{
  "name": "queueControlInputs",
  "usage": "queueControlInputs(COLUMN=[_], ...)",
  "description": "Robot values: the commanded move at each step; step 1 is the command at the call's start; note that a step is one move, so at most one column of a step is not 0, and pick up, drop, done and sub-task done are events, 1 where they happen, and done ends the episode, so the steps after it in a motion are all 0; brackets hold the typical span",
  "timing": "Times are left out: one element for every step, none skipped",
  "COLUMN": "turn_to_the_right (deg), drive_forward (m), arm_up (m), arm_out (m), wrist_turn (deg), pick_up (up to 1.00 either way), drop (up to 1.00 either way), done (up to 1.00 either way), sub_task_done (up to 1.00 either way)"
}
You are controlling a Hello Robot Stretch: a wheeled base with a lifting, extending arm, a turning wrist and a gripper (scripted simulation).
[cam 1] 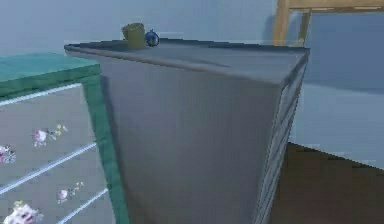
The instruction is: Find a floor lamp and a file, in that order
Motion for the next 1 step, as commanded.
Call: queueControlInputs(turn_to_the_right=[0.0], drive_forward=[0.0], arm_up=[0.0], arm_out=[0.0], wrist_turn=[0.0], pick_up=[0.0], drop=[0.0], done=[1.0], sub_task_done=[0.0])
